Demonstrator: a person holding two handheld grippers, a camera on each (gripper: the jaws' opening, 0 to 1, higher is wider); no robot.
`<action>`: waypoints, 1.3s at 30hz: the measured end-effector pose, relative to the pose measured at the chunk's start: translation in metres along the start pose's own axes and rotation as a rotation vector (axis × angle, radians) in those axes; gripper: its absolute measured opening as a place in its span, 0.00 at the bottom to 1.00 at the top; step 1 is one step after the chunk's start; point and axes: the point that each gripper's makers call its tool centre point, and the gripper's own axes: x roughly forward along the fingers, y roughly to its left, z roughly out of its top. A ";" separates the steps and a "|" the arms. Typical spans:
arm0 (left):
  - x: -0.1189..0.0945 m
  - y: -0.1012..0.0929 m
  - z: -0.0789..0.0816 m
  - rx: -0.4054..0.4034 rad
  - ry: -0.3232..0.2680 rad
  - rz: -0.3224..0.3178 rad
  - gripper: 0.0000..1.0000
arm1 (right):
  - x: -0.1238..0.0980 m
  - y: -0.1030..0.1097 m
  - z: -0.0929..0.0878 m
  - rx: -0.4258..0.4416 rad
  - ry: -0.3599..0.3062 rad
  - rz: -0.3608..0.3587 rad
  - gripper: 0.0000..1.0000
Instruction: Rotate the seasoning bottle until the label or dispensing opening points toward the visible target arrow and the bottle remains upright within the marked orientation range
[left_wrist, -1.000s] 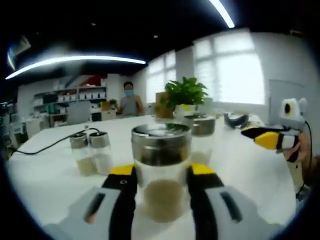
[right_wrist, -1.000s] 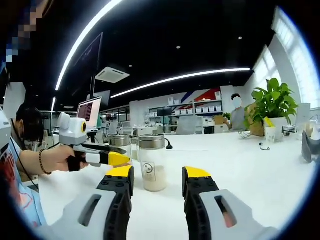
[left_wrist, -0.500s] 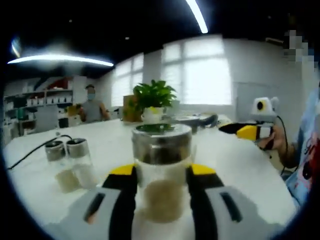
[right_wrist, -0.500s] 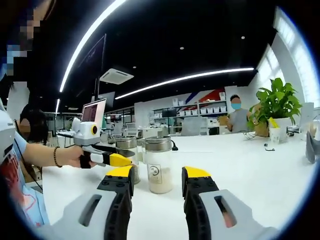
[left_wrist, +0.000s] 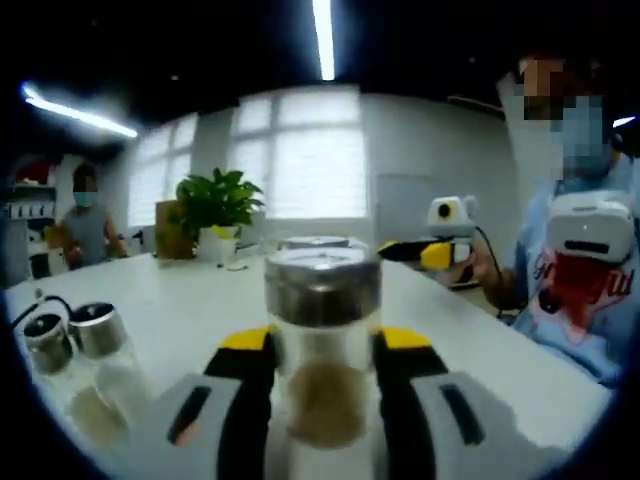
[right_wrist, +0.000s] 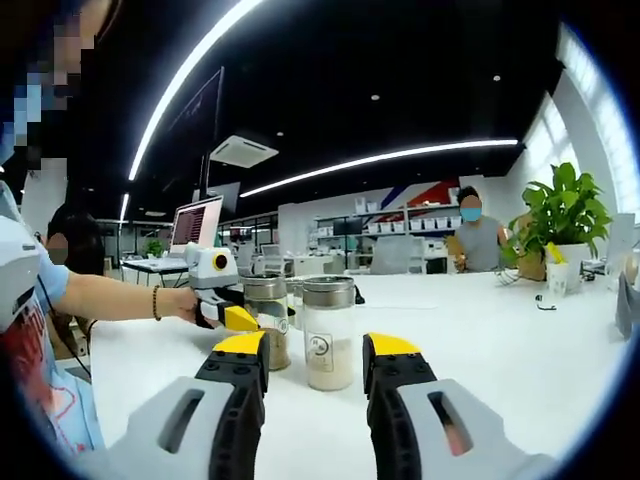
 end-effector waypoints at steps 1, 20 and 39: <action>0.000 0.001 0.000 0.003 0.002 -0.013 0.42 | 0.000 0.002 -0.001 0.009 0.002 0.017 0.37; 0.007 0.001 -0.001 -0.012 0.043 -0.081 0.43 | -0.002 0.007 -0.004 0.021 0.022 0.063 0.37; -0.023 0.008 -0.017 -0.152 0.088 0.595 0.77 | -0.006 0.007 -0.005 0.015 0.024 0.068 0.37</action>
